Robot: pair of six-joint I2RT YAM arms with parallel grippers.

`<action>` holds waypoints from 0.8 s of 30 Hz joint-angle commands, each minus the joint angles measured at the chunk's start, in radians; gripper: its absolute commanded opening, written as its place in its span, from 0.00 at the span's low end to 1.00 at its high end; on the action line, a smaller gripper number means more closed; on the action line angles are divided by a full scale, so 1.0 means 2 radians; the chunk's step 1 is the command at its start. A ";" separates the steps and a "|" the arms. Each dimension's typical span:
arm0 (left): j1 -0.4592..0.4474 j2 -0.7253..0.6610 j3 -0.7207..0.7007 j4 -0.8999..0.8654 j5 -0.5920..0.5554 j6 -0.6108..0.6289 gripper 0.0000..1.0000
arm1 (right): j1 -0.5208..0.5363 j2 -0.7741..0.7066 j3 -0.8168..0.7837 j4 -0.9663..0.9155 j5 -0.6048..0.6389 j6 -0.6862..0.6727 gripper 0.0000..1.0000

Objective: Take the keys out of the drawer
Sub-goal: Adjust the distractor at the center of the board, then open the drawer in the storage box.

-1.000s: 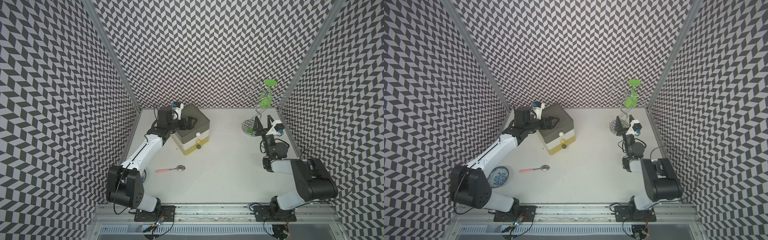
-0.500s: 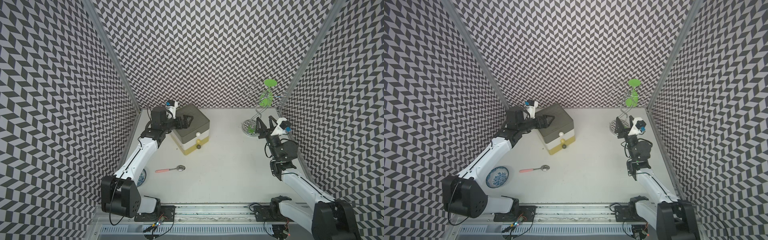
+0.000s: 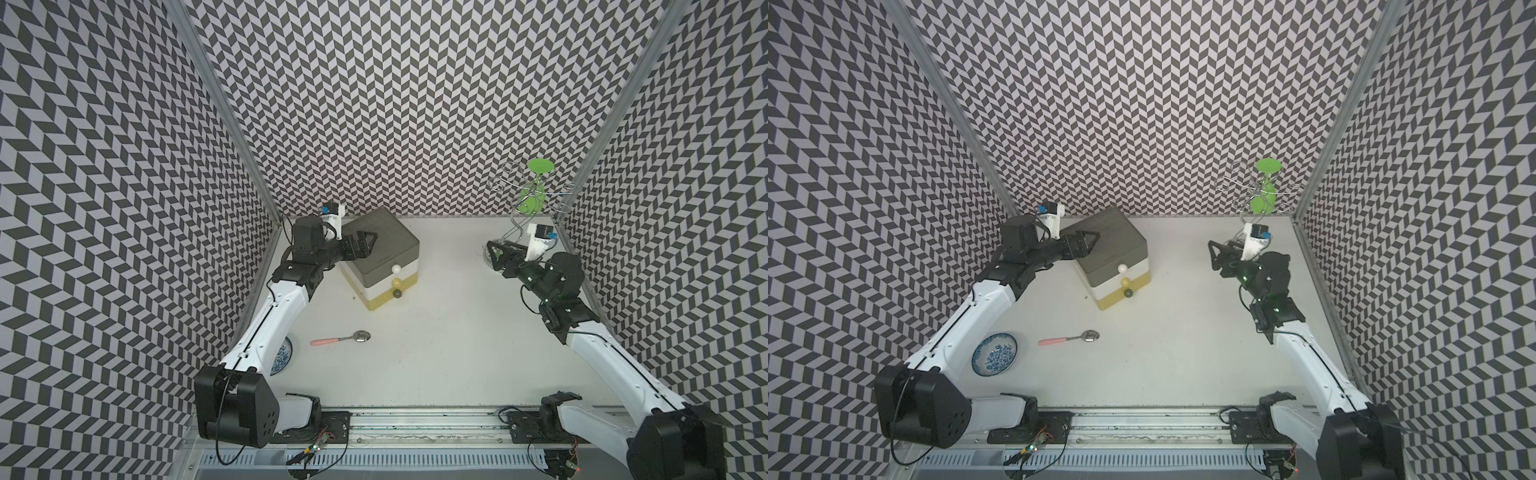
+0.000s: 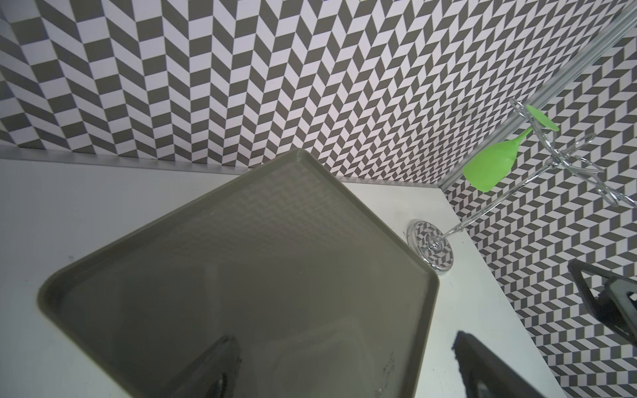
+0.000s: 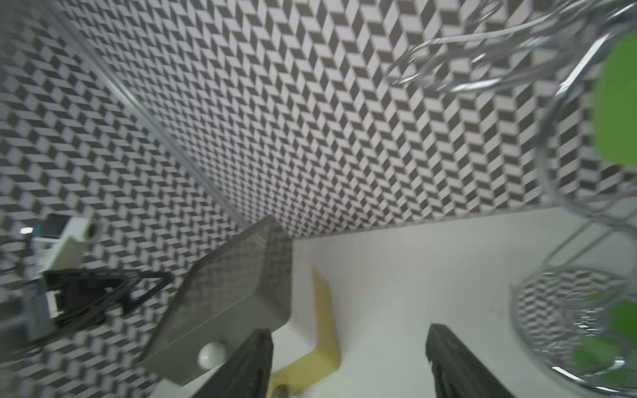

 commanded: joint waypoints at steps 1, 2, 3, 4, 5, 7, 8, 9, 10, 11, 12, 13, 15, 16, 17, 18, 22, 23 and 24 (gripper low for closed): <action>0.002 -0.012 0.022 -0.042 -0.017 0.020 1.00 | 0.047 0.038 0.044 -0.107 -0.102 0.062 0.74; 0.002 -0.014 0.021 -0.049 -0.020 0.021 1.00 | 0.057 0.050 0.053 -0.116 -0.120 0.075 0.74; 0.002 -0.018 0.018 -0.055 -0.021 0.021 1.00 | 0.072 0.062 0.055 -0.114 -0.134 0.096 0.73; 0.002 -0.021 0.015 -0.061 -0.023 0.021 1.00 | 0.083 0.071 0.054 -0.097 -0.156 0.118 0.73; 0.002 -0.023 0.013 -0.067 -0.024 0.021 1.00 | 0.092 0.079 0.047 -0.067 -0.185 0.139 0.73; 0.002 -0.026 0.011 -0.076 -0.022 0.023 1.00 | 0.109 0.107 0.042 0.009 -0.230 0.187 0.78; 0.002 -0.026 0.010 -0.079 -0.022 0.022 1.00 | 0.112 0.120 0.050 0.013 -0.236 0.194 0.77; 0.002 -0.025 0.010 -0.080 -0.023 0.021 1.00 | 0.119 0.137 0.062 0.013 -0.240 0.196 0.76; 0.002 -0.020 0.010 -0.083 -0.022 0.020 1.00 | 0.125 0.153 0.073 0.009 -0.245 0.196 0.73; 0.002 -0.016 0.013 -0.088 -0.021 0.021 1.00 | 0.129 0.165 0.083 0.008 -0.252 0.196 0.71; 0.003 -0.010 0.018 -0.095 -0.020 0.023 1.00 | 0.134 0.178 0.092 0.008 -0.258 0.198 0.69; 0.003 -0.007 0.020 -0.099 -0.020 0.026 1.00 | 0.138 0.187 0.098 0.009 -0.259 0.201 0.69; 0.004 -0.006 0.021 -0.100 -0.022 0.028 1.00 | 0.143 0.201 0.102 0.025 -0.263 0.214 0.68; 0.003 -0.004 0.021 -0.100 -0.023 0.029 1.00 | 0.146 0.210 0.102 0.041 -0.265 0.227 0.66; 0.004 -0.003 0.021 -0.102 -0.023 0.031 1.00 | 0.150 0.217 0.101 0.056 -0.267 0.238 0.64; 0.004 0.000 0.022 -0.103 -0.024 0.032 1.00 | 0.154 0.226 0.101 0.073 -0.270 0.254 0.63; 0.006 0.009 0.019 -0.108 -0.028 0.041 1.00 | 0.170 0.256 0.114 0.108 -0.266 0.282 0.58; 0.007 0.012 0.019 -0.110 -0.029 0.043 1.00 | 0.172 0.265 0.119 0.110 -0.268 0.285 0.57; 0.007 0.016 0.019 -0.112 -0.030 0.044 1.00 | 0.175 0.273 0.127 0.112 -0.268 0.286 0.57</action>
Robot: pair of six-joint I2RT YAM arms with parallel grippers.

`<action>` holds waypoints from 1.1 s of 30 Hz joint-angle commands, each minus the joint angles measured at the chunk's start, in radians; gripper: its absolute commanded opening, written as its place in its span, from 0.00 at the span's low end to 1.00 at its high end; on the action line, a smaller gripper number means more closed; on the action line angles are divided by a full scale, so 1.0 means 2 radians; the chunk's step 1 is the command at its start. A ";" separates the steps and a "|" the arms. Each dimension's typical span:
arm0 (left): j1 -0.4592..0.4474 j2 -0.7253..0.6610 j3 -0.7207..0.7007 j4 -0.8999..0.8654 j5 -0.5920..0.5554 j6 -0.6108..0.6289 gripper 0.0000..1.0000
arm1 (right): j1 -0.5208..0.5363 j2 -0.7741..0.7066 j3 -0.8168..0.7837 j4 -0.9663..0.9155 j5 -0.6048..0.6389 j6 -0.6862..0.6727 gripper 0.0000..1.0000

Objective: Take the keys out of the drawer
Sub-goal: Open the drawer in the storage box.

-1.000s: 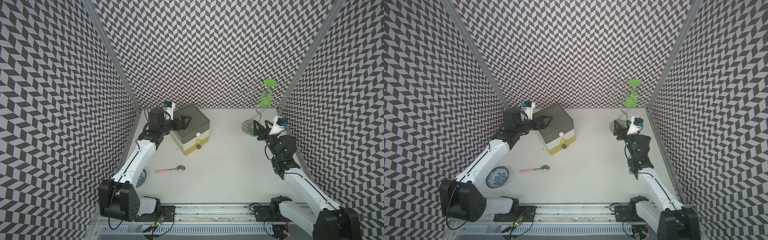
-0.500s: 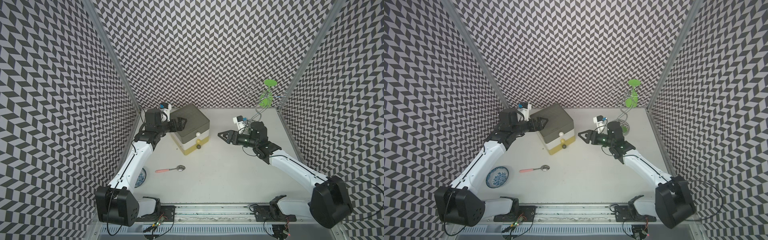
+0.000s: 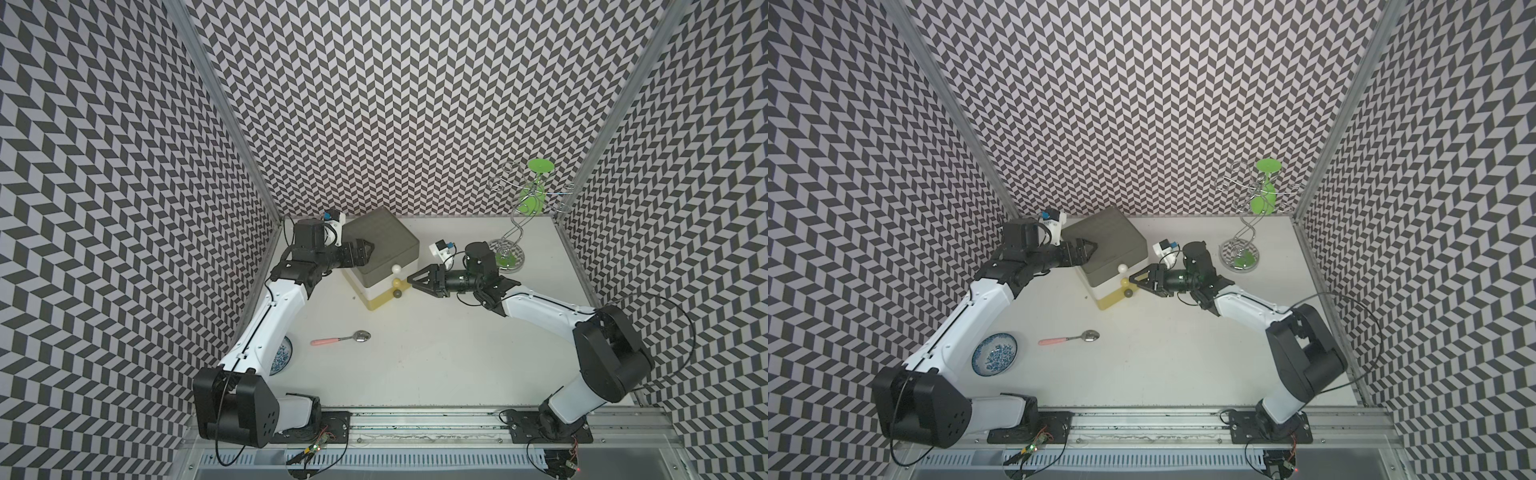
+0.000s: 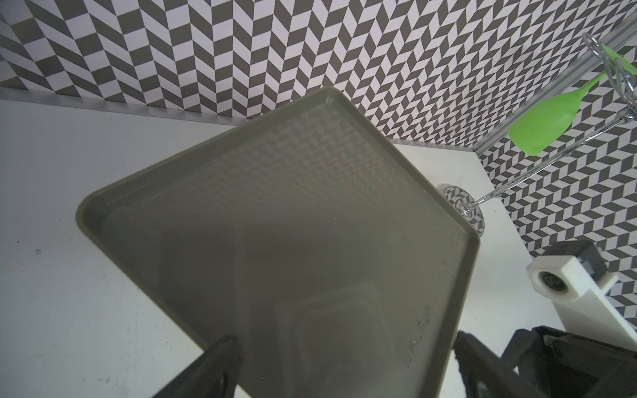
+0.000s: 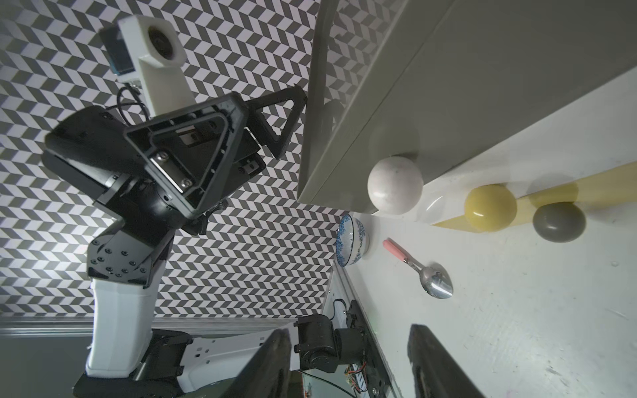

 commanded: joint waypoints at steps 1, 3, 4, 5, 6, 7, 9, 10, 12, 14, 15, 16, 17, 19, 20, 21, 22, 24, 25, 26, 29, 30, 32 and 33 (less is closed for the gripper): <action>0.005 0.015 0.009 -0.028 -0.011 0.011 1.00 | 0.010 0.026 0.027 0.054 -0.007 0.028 0.57; 0.006 0.015 0.009 -0.030 -0.015 0.012 0.99 | 0.013 0.039 0.039 0.061 -0.006 0.034 0.57; 0.007 0.014 0.009 -0.030 -0.015 0.012 0.99 | 0.013 0.044 0.044 0.064 -0.004 0.036 0.57; 0.008 0.015 0.009 -0.030 -0.015 0.013 0.99 | 0.013 0.047 0.048 0.066 0.000 0.037 0.57; 0.007 0.014 0.009 -0.030 -0.015 0.013 1.00 | 0.014 0.051 0.052 0.065 0.003 0.038 0.57; 0.008 0.014 0.010 -0.031 -0.015 0.013 0.99 | 0.013 0.055 0.056 0.066 0.006 0.038 0.57; 0.008 0.012 0.011 -0.033 -0.016 0.014 1.00 | 0.014 0.067 0.065 0.068 0.007 0.038 0.57; 0.008 0.010 0.010 -0.035 -0.017 0.015 1.00 | 0.014 0.073 0.068 0.070 0.009 0.040 0.57; 0.008 0.005 0.011 -0.041 -0.028 0.016 1.00 | 0.014 0.083 0.073 0.074 0.014 0.042 0.56; 0.008 0.000 0.012 -0.048 -0.040 0.017 1.00 | 0.014 0.092 0.080 0.073 0.016 0.043 0.56; 0.008 -0.004 0.014 -0.054 -0.049 0.017 1.00 | 0.014 0.095 0.082 0.072 0.019 0.044 0.56; 0.008 -0.009 0.014 -0.057 -0.055 0.017 0.99 | 0.013 0.098 0.083 0.071 0.021 0.044 0.56; 0.007 -0.012 0.014 -0.061 -0.060 0.017 1.00 | 0.014 0.099 0.084 0.068 0.024 0.044 0.56; 0.008 -0.016 0.014 -0.066 -0.063 0.017 0.99 | 0.014 0.099 0.086 0.058 0.029 0.040 0.56; 0.007 -0.018 0.012 -0.065 -0.063 0.017 1.00 | 0.014 0.099 0.087 0.052 0.032 0.038 0.57; 0.008 -0.018 0.007 -0.061 -0.061 0.017 1.00 | 0.014 0.099 0.086 0.047 0.036 0.037 0.57; 0.008 -0.016 0.003 -0.060 -0.060 0.017 1.00 | 0.014 0.098 0.086 0.040 0.041 0.034 0.58; 0.008 -0.013 -0.004 -0.057 -0.059 0.019 1.00 | 0.014 0.100 0.087 0.036 0.047 0.032 0.58; 0.008 -0.010 -0.005 -0.057 -0.059 0.019 1.00 | 0.014 0.100 0.088 0.030 0.049 0.031 0.58; 0.008 -0.007 -0.005 -0.058 -0.060 0.020 1.00 | 0.013 0.101 0.088 0.025 0.052 0.030 0.58; 0.008 -0.004 -0.006 -0.059 -0.060 0.022 1.00 | 0.013 0.098 0.088 0.008 0.061 0.026 0.59; 0.008 -0.003 -0.007 -0.059 -0.061 0.022 1.00 | 0.014 0.095 0.089 -0.003 0.069 0.022 0.59; 0.007 -0.003 -0.010 -0.058 -0.064 0.023 1.00 | 0.013 0.095 0.090 -0.010 0.079 0.013 0.59; 0.008 -0.003 -0.013 -0.057 -0.065 0.023 1.00 | 0.013 0.098 0.091 -0.018 0.081 0.012 0.60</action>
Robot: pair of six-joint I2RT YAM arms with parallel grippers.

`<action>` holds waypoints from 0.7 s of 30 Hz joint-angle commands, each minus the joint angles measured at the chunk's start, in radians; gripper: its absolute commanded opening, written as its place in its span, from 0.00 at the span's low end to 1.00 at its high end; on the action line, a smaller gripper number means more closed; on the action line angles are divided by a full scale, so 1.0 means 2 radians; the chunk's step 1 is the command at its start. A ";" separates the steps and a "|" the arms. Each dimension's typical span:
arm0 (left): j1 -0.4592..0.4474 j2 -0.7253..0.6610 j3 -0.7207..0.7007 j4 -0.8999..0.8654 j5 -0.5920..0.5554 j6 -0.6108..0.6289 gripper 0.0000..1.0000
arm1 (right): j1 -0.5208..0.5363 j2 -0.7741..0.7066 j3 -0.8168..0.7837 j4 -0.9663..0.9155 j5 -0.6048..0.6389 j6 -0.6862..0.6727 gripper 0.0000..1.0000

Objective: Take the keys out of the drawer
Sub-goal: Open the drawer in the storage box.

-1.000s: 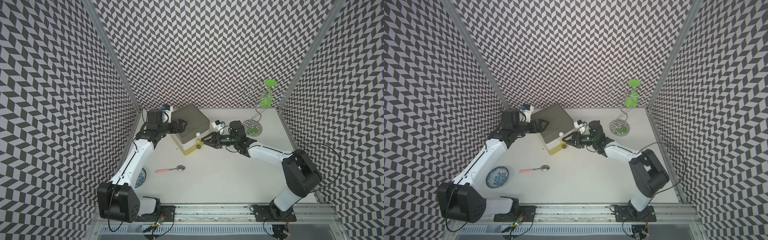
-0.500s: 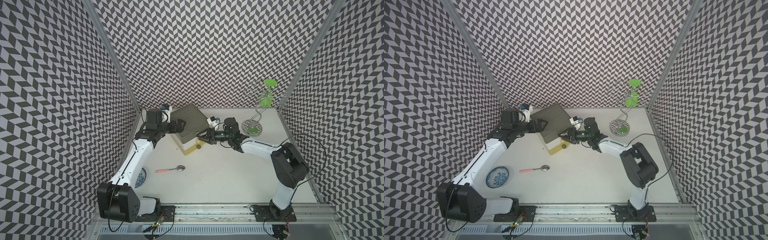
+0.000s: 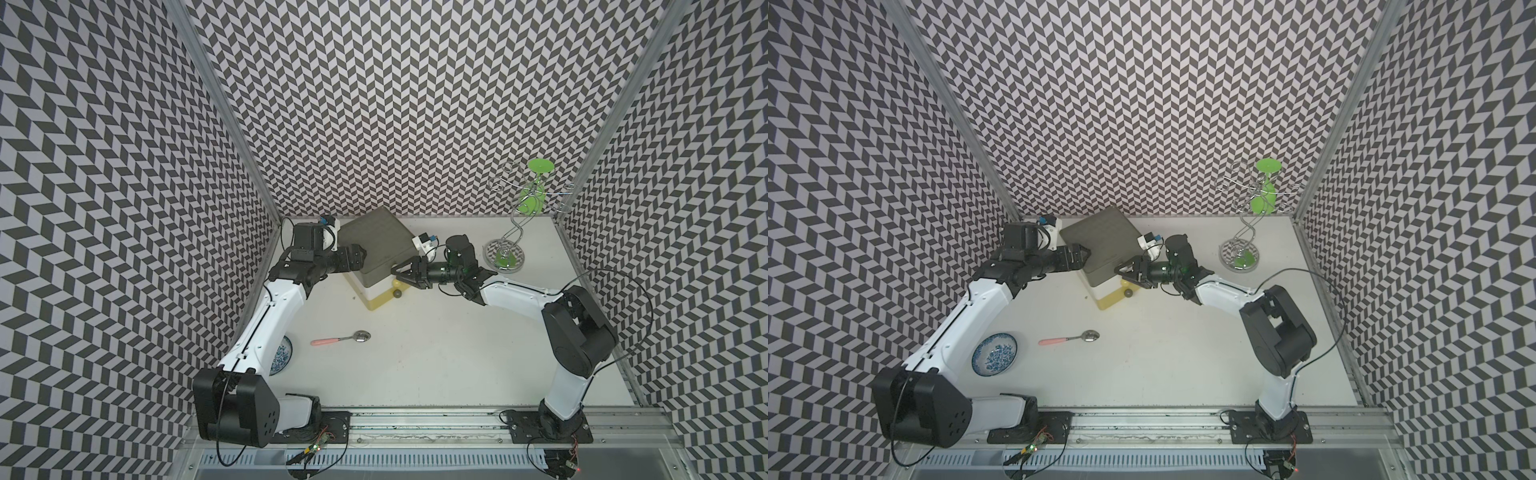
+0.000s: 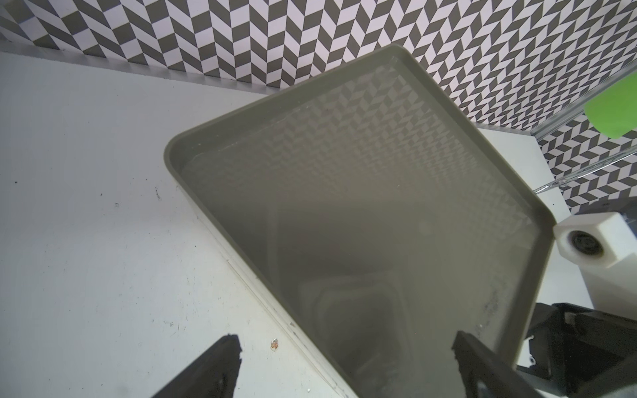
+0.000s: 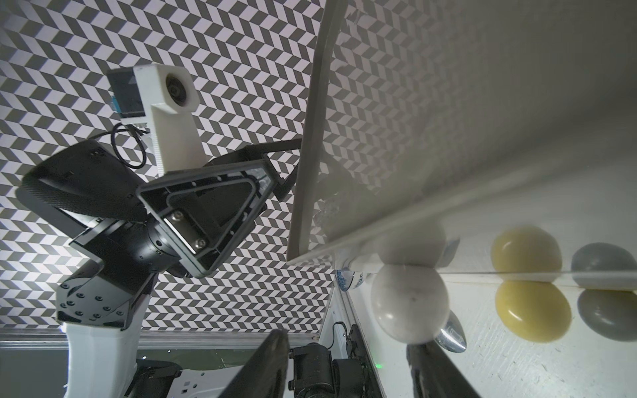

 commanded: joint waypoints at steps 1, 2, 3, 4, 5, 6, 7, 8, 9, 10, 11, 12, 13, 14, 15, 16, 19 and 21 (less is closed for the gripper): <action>0.002 0.002 -0.011 -0.004 -0.007 0.008 1.00 | -0.002 0.014 0.009 -0.040 0.052 -0.003 0.60; 0.002 0.003 -0.012 -0.004 -0.007 0.008 1.00 | -0.002 0.015 0.009 -0.040 0.053 0.000 0.60; 0.002 0.005 -0.013 -0.004 -0.007 0.009 1.00 | -0.001 0.016 0.010 -0.047 0.055 0.000 0.60; 0.002 0.006 -0.012 -0.005 -0.007 0.009 1.00 | -0.002 0.015 0.009 -0.048 0.059 0.001 0.60; 0.002 0.008 -0.012 -0.004 -0.007 0.010 1.00 | -0.002 0.013 0.007 -0.045 0.064 0.000 0.61; 0.002 0.009 -0.013 -0.004 -0.006 0.009 1.00 | -0.002 0.013 0.006 -0.044 0.069 0.000 0.61; 0.002 0.011 -0.013 -0.005 -0.007 0.009 1.00 | -0.002 0.014 0.007 -0.046 0.070 0.001 0.61; 0.002 0.012 -0.012 -0.005 -0.007 0.010 0.99 | -0.003 0.015 0.008 -0.049 0.070 0.001 0.61; 0.002 0.013 -0.012 -0.004 -0.007 0.011 1.00 | -0.003 0.016 0.013 -0.066 0.074 0.000 0.61; 0.002 0.015 -0.011 -0.005 -0.008 0.011 0.99 | -0.003 0.016 0.022 -0.097 0.081 -0.007 0.61; 0.002 0.016 -0.010 -0.006 -0.008 0.012 0.99 | -0.003 0.012 0.027 -0.118 0.089 -0.017 0.61; 0.002 0.016 -0.009 -0.006 -0.009 0.013 0.99 | -0.002 0.003 0.026 -0.132 0.098 -0.022 0.61; 0.002 0.016 -0.009 -0.006 -0.009 0.012 0.99 | -0.003 -0.005 0.021 -0.134 0.106 -0.024 0.62; 0.002 0.017 -0.009 -0.006 -0.009 0.012 0.99 | -0.003 -0.013 0.012 -0.124 0.112 -0.024 0.62; 0.002 0.018 -0.009 -0.006 -0.009 0.012 0.99 | -0.005 -0.014 0.009 -0.125 0.116 -0.023 0.62; 0.002 0.020 -0.008 -0.006 -0.009 0.012 0.99 | -0.006 -0.011 0.010 -0.128 0.112 -0.024 0.62; 0.002 0.021 -0.006 -0.007 -0.009 0.014 0.99 | -0.010 0.000 0.015 -0.136 0.100 -0.024 0.63; 0.002 0.022 -0.005 -0.007 -0.010 0.015 0.99 | -0.012 -0.012 -0.004 -0.103 0.100 -0.016 0.63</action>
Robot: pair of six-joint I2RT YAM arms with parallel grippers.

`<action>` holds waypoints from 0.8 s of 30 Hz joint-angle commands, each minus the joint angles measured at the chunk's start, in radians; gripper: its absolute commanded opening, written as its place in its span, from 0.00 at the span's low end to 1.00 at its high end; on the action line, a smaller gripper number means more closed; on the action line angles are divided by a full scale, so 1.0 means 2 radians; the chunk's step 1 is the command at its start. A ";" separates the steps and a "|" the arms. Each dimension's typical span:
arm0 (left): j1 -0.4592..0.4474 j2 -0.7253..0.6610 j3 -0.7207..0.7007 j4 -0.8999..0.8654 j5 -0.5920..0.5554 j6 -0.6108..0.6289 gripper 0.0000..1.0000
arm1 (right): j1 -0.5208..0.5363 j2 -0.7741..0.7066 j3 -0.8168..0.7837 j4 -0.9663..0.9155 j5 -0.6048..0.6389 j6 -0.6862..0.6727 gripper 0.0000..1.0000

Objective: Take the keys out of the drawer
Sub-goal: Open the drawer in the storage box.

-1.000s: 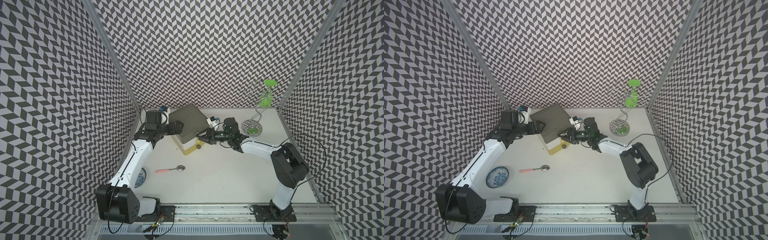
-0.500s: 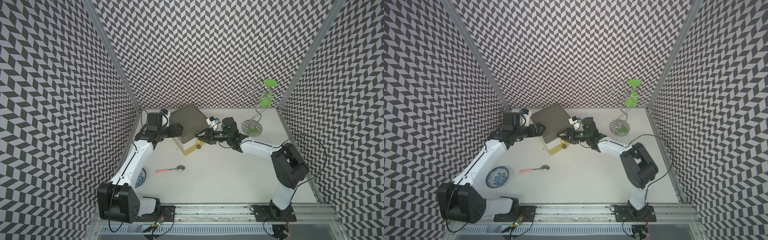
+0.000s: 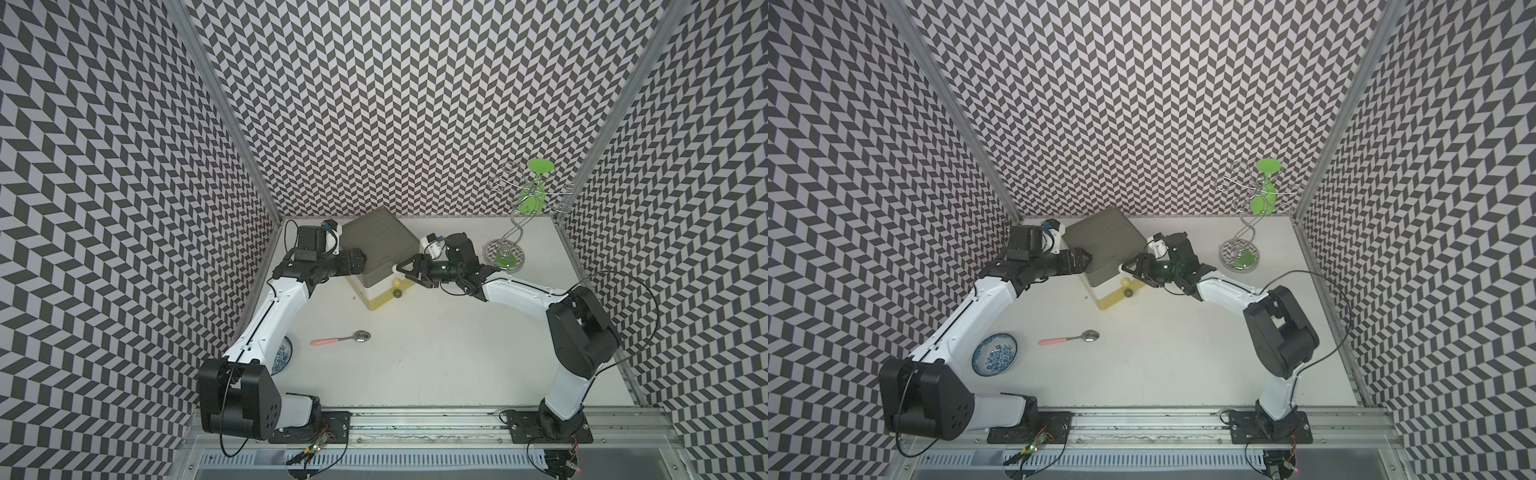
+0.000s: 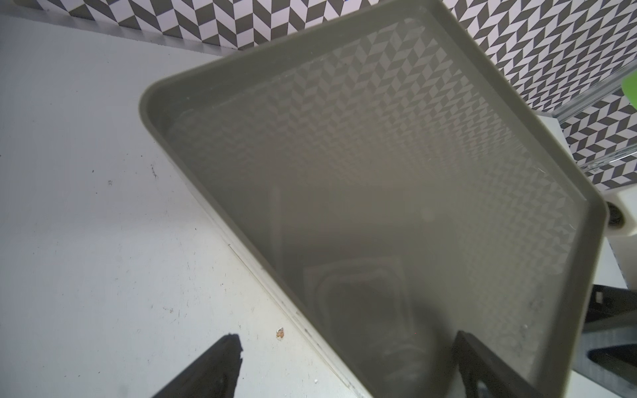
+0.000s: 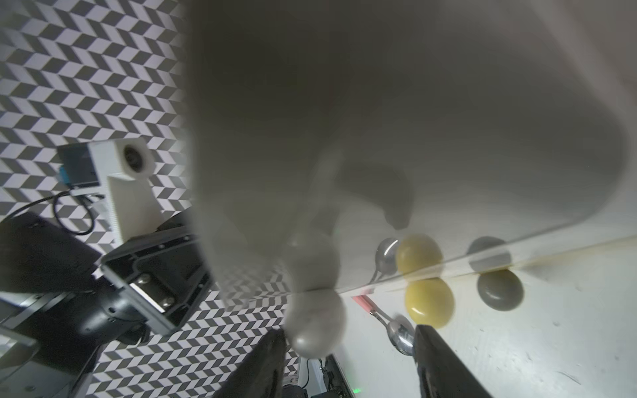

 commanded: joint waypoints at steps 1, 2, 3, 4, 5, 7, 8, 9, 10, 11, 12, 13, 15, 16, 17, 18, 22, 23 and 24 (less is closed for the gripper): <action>0.002 0.005 0.005 -0.005 -0.005 0.010 0.99 | -0.004 -0.008 -0.030 0.030 0.017 0.016 0.63; 0.002 0.006 0.005 -0.006 -0.005 0.010 0.99 | -0.007 -0.007 -0.037 0.058 0.002 0.025 0.63; 0.002 0.006 0.006 -0.005 -0.005 0.010 0.99 | -0.008 -0.005 -0.040 0.080 -0.010 0.030 0.63; 0.002 0.007 0.006 -0.005 -0.005 0.009 0.99 | -0.009 -0.002 -0.041 0.104 -0.019 0.034 0.63; 0.002 0.007 0.006 -0.006 -0.005 0.010 0.99 | -0.009 0.001 -0.036 0.115 -0.025 0.034 0.63; 0.002 0.007 0.006 -0.006 -0.005 0.010 0.98 | -0.009 0.012 -0.018 0.118 -0.039 0.029 0.63; 0.002 0.007 0.006 -0.006 -0.005 0.010 0.99 | -0.009 0.018 -0.009 0.119 -0.046 0.028 0.62; 0.002 0.007 0.006 -0.006 -0.005 0.009 0.99 | -0.009 0.020 -0.005 0.125 -0.048 0.028 0.62; 0.002 0.008 0.006 -0.006 -0.005 0.010 0.99 | -0.009 0.021 -0.003 0.128 -0.047 0.029 0.61; 0.001 0.008 0.007 -0.006 -0.005 0.010 0.99 | -0.009 0.022 -0.002 0.128 -0.045 0.030 0.60; 0.002 0.008 0.006 -0.006 -0.005 0.010 0.99 | -0.009 0.022 -0.001 0.128 -0.044 0.030 0.59; 0.001 0.008 0.006 -0.006 -0.005 0.010 0.99 | -0.009 0.023 -0.001 0.129 -0.043 0.032 0.58; 0.001 0.007 0.006 -0.006 -0.005 0.009 0.99 | -0.008 0.024 -0.007 0.139 -0.042 0.039 0.57; 0.002 0.006 0.005 -0.006 -0.005 0.009 0.99 | -0.008 0.025 -0.011 0.148 -0.043 0.045 0.56; 0.002 0.006 0.004 -0.006 -0.005 0.009 0.99 | -0.008 0.027 -0.014 0.158 -0.046 0.050 0.54; 0.002 0.006 0.003 -0.006 -0.005 0.009 0.99 | -0.007 0.030 -0.014 0.165 -0.049 0.055 0.52; 0.002 0.004 -0.003 -0.005 -0.007 0.009 0.98 | -0.005 0.040 -0.006 0.181 -0.055 0.066 0.51; 0.002 0.004 -0.003 -0.006 -0.006 0.009 0.99 | -0.005 0.042 -0.004 0.183 -0.055 0.069 0.51; 0.002 0.004 -0.004 -0.006 -0.006 0.008 0.99 | -0.004 0.042 -0.004 0.187 -0.053 0.074 0.50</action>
